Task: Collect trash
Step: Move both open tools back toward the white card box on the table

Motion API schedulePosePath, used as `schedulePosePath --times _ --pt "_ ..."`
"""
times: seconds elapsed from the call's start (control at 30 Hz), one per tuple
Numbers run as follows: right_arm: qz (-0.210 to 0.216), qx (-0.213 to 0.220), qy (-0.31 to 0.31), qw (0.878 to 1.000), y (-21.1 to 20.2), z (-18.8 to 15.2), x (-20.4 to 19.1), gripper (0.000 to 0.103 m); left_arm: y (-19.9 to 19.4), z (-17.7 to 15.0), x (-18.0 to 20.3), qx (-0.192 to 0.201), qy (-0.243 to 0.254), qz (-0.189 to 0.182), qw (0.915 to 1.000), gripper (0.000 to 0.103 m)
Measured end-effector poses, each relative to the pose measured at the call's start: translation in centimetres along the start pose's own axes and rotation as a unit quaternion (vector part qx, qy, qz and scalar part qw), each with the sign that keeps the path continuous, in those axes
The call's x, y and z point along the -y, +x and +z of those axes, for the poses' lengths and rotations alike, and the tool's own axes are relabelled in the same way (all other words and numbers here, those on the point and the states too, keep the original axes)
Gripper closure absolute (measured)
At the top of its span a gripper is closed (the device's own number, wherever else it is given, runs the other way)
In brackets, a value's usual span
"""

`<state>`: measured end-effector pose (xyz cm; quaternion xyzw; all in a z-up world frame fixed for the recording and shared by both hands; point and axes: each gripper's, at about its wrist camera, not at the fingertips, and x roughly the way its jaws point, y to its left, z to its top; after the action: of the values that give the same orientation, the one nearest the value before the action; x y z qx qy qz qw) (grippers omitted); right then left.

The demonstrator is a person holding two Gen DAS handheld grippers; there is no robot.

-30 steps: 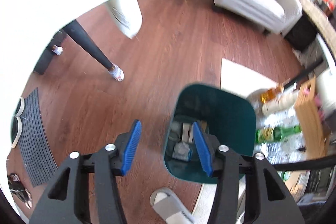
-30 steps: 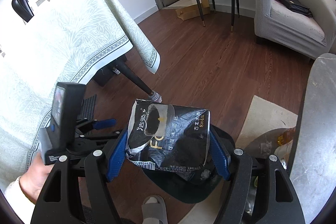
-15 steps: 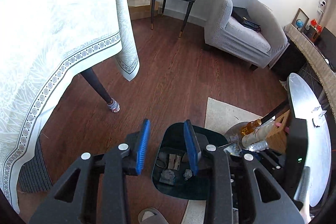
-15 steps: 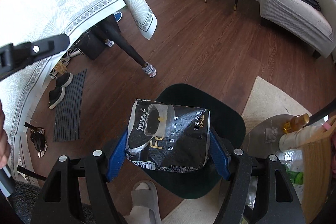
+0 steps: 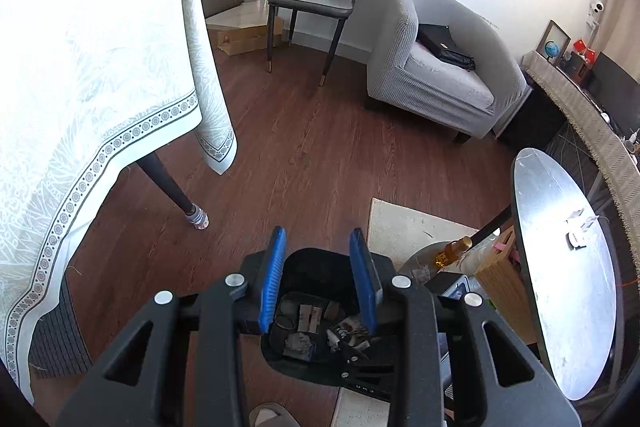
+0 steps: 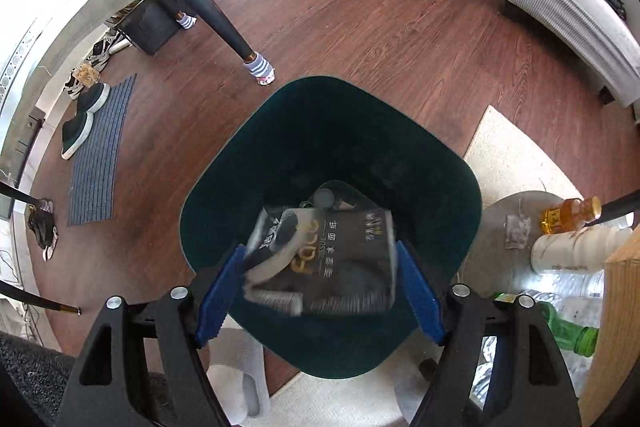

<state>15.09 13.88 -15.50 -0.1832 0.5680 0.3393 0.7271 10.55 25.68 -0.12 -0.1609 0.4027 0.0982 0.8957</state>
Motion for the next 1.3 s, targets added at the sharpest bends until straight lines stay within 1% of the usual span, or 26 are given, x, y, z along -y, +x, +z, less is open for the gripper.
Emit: schedulePosePath --times 0.1,0.23,0.5,0.6,0.67,0.8,0.93,1.0,1.07,1.3 --pt "0.005 0.009 -0.005 1.000 -0.5 0.0 0.2 0.022 -0.6 0.2 0.7 0.011 0.006 0.001 0.9999 0.068" --pt "0.019 0.023 -0.016 0.999 -2.3 0.0 0.1 0.022 -1.2 0.6 1.5 0.022 0.006 -0.001 0.9997 0.067" --pt "0.048 0.081 -0.039 0.995 -8.3 -0.2 -0.9 0.022 -3.0 1.4 2.7 0.064 -0.003 -0.007 0.9979 0.064" --pt "0.048 0.105 -0.043 0.992 -10.7 -0.6 -0.7 0.028 -3.4 1.7 3.0 0.075 -0.012 -0.015 0.9970 0.064" --pt "0.044 0.123 -0.034 0.991 -12.5 -0.9 -0.3 0.032 -3.6 1.7 3.4 0.078 -0.013 -0.020 0.9967 0.064" --pt "0.046 0.151 -0.017 0.987 -15.5 -1.4 1.2 0.037 -3.9 2.0 4.6 0.088 -0.012 -0.029 0.9957 0.064" --pt "0.035 0.174 -0.005 0.984 -18.1 -2.2 3.0 0.041 -3.8 2.0 6.1 0.090 -0.010 -0.038 0.9952 0.062" --pt "0.026 0.182 0.004 0.983 -19.0 -2.7 4.1 0.041 -3.6 2.0 6.9 0.088 -0.006 -0.042 0.9952 0.061" --pt "0.022 0.185 0.014 0.982 -19.5 -3.0 5.2 0.045 -3.4 1.9 7.9 0.086 0.001 -0.045 0.9953 0.061" --pt "-0.003 0.209 0.045 0.977 -22.2 -4.6 9.2 0.048 -2.3 1.4 11.8 0.075 0.026 -0.063 0.9949 0.059"
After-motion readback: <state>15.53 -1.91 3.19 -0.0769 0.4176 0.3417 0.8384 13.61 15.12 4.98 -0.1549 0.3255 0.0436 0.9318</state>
